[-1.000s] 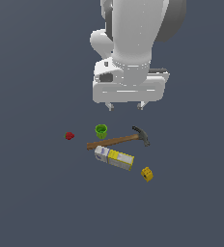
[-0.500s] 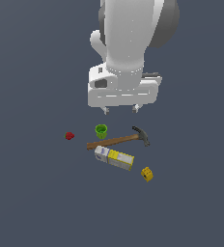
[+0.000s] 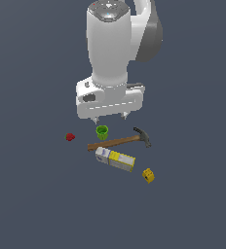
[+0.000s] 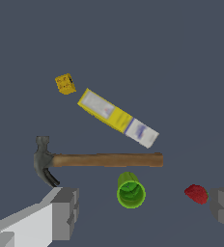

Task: Pick up a designated object from a clutter of objects.

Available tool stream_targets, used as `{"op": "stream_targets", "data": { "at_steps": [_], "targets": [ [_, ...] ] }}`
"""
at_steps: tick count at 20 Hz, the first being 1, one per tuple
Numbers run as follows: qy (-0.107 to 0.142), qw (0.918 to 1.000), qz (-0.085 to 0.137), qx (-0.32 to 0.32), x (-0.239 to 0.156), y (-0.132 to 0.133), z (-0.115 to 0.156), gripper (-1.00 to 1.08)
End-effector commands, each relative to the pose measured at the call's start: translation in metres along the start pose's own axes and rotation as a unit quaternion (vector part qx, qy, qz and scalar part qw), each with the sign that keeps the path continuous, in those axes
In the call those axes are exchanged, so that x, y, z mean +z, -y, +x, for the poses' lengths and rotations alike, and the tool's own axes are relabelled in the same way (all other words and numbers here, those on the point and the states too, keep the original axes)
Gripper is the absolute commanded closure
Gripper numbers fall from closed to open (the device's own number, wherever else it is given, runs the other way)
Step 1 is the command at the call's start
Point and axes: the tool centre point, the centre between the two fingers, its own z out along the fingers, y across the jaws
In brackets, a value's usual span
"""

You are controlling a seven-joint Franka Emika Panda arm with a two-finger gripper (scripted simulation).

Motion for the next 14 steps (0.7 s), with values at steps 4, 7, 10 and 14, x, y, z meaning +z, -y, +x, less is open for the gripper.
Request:
{"op": "stream_targets", "data": {
  "at_steps": [4,7,10,14],
  "targets": [
    [0.001,0.9988,-0.002,-0.048,0.023,-0.028,-0.006,-0.92],
    [0.002,0.9972,-0.003,-0.074,0.035,-0.042,-0.011,-0.92],
    [0.002,0.9949,-0.004,-0.101,0.047,-0.057,-0.016,-0.92],
    [0.003,0.9907,-0.004,-0.136,0.064,-0.075,-0.023,-0.92]
  ]
}}
